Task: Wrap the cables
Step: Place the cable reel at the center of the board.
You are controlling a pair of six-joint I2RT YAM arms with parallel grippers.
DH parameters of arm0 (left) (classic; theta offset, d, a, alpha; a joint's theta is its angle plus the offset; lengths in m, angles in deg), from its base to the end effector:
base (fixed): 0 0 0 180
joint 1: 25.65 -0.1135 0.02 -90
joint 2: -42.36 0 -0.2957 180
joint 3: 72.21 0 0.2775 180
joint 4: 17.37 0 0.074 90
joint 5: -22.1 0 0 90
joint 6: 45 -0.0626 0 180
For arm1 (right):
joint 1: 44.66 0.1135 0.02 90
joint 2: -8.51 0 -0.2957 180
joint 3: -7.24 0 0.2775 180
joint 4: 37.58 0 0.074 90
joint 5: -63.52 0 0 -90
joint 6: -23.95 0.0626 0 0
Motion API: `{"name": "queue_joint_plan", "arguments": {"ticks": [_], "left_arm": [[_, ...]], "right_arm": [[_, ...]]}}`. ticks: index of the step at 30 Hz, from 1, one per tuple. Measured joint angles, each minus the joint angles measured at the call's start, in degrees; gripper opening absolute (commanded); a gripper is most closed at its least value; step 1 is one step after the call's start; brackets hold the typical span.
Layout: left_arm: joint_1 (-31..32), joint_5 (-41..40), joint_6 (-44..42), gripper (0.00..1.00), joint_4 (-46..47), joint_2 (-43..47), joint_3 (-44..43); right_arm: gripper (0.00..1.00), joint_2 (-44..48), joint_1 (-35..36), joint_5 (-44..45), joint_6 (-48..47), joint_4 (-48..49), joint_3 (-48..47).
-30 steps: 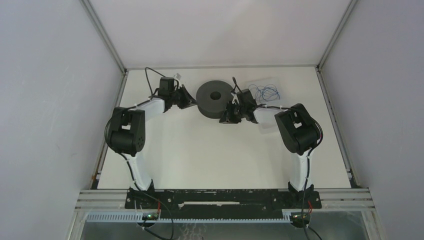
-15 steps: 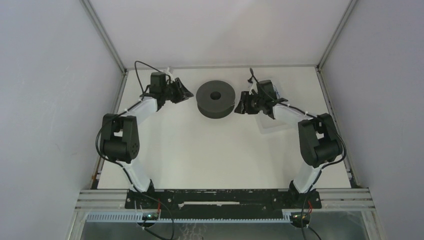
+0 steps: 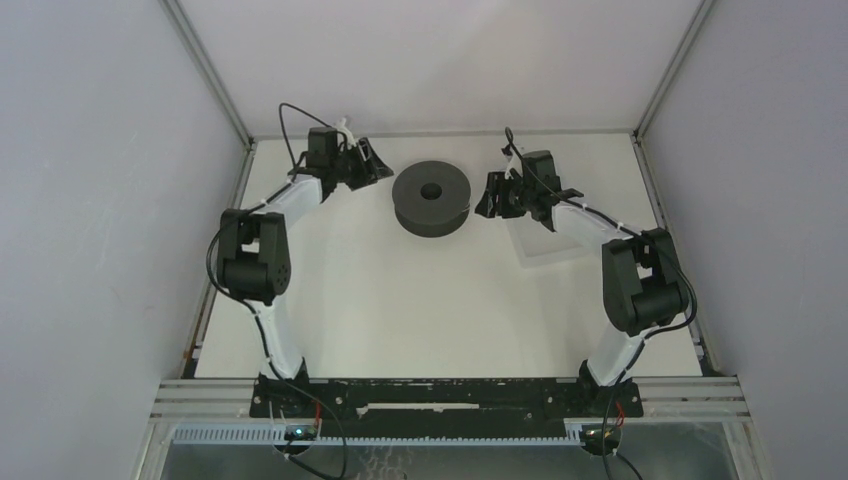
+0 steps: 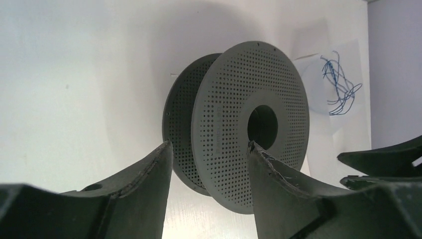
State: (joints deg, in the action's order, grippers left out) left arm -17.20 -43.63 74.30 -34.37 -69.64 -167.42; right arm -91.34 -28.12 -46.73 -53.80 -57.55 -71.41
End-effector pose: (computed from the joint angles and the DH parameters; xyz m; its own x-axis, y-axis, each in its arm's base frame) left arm 0.4961 -0.0997 0.2346 -0.7107 -0.3455 -0.6129 0.1423 0.7826 -0.6061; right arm 0.4053 0.1430 0.2171 -0.7264 -0.0081 -0.6873 -0.3712 0.8462 0.3824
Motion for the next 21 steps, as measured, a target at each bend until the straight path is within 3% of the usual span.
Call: {"name": "queue_joint_plan", "arguments": {"ticks": [4, 12, 21], "left_arm": [[1.3, 0.1, -0.5, 0.55, -1.2, -2.4, -0.8], [4.4, 0.6, -1.2, 0.35, -2.1, -3.8, 0.2], [7.5, 3.0, -1.1, 0.25, 1.6, 4.1, 14.4]], "right_arm": [[0.61, 0.0, 0.0, -0.5, -1.7, -0.6, -0.7], [0.6, 0.2, -0.2, -1.8, -4.7, -3.8, -0.7], [0.6, 0.8, -1.7, -2.8, -5.1, -4.2, -0.7]]}}
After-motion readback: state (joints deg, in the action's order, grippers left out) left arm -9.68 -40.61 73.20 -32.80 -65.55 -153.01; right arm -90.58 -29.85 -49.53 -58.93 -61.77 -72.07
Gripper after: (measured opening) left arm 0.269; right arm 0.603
